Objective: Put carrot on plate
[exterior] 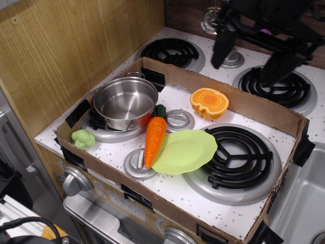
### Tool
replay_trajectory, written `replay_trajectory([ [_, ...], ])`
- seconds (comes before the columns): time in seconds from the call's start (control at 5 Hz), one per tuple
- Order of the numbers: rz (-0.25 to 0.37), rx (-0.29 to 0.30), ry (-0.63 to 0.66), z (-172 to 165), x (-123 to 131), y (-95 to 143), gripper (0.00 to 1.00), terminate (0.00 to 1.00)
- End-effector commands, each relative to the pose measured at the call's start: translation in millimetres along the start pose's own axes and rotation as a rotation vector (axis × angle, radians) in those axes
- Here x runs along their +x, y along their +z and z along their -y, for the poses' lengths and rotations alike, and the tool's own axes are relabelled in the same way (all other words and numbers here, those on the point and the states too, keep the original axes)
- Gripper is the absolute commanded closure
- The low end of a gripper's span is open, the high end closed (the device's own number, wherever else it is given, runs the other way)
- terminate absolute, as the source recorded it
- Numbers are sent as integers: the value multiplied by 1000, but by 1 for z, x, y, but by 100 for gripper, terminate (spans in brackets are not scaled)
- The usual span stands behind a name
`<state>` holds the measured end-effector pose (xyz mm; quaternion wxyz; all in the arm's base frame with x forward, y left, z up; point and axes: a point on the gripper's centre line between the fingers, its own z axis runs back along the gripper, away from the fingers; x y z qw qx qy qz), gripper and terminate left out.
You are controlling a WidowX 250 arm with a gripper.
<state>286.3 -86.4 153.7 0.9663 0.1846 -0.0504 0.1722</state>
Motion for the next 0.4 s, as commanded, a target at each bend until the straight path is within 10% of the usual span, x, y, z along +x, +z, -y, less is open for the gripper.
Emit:
replay_trajectory([
  [0.0,34,-34,22,7,10,15,0,0],
  [0.2,34,-34,22,7,10,15,0,100],
])
